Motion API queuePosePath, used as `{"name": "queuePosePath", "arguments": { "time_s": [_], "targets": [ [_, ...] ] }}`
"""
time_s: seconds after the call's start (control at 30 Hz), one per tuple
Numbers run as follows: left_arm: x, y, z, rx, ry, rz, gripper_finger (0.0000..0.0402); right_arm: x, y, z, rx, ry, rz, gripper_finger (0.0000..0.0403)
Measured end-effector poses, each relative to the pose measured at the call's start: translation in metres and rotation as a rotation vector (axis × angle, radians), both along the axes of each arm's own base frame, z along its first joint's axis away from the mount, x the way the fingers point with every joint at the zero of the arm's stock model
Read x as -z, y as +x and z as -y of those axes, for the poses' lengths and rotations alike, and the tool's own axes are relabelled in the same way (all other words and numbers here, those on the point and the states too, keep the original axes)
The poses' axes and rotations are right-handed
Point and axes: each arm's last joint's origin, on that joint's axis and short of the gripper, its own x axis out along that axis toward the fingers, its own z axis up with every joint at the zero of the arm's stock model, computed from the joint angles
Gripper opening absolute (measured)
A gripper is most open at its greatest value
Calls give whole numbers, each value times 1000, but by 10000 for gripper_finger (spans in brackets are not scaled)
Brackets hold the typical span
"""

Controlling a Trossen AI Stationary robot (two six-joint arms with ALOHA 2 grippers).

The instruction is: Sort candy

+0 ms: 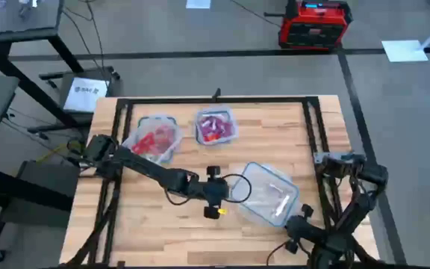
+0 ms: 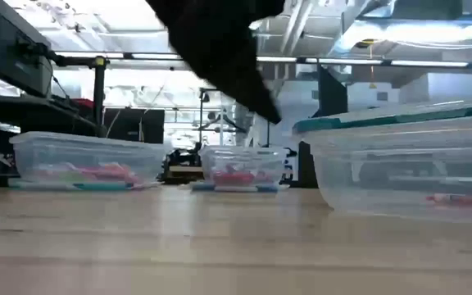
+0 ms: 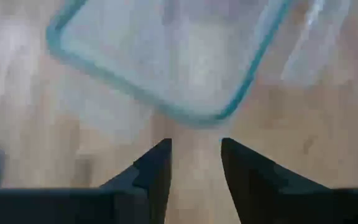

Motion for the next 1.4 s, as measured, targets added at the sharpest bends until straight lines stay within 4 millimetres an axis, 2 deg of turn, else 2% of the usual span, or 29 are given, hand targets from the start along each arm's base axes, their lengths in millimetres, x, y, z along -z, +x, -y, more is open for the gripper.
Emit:
{"name": "queuePosePath", "arguments": {
  "time_s": [0.2, 0.33, 0.47, 0.57, 0.73, 0.8, 0.9, 1.03, 1.1, 1.17, 1.27, 1.4],
  "targets": [
    [21, 17, 2, 59, -45, 42, 124, 0, 2, 1, 6, -2, -1, 74],
    [15, 23, 4, 91, -35, 98, 124, 0, 2, 1, 7, 3, -4, 74],
    [13, 18, 3, 80, -30, 62, 124, 0, 2, 1, 6, 2, -5, 74],
    [6, 19, 7, 78, -54, 113, 124, 0, 2, 1, 6, 0, -6, 74],
    [9, 12, 11, 81, -43, 53, 124, 0, 1, 1, 7, 3, -15, 74],
    [3, 10, 13, 66, -62, 37, 124, -4, -1, 0, 7, 29, -42, 74],
    [-13, 7, 17, 56, -74, 12, 124, -24, -7, -12, -61, 110, -123, 74],
    [-22, 6, 19, 45, -77, -31, 124, -70, -23, -32, -241, 243, -173, 74],
    [-27, 8, 19, 50, -77, -15, 124, -96, -28, -34, -278, 285, -155, 74],
    [-34, 11, 19, 59, -70, 9, 124, -122, -30, -29, -279, 294, -121, 74],
    [-39, 15, 16, 54, -81, 56, 124, -151, -24, -10, -248, 188, -1, 74],
    [-46, 20, 22, 90, -201, 140, 124, -165, -11, 19, -167, 10, 109, 74]
  ]
}}
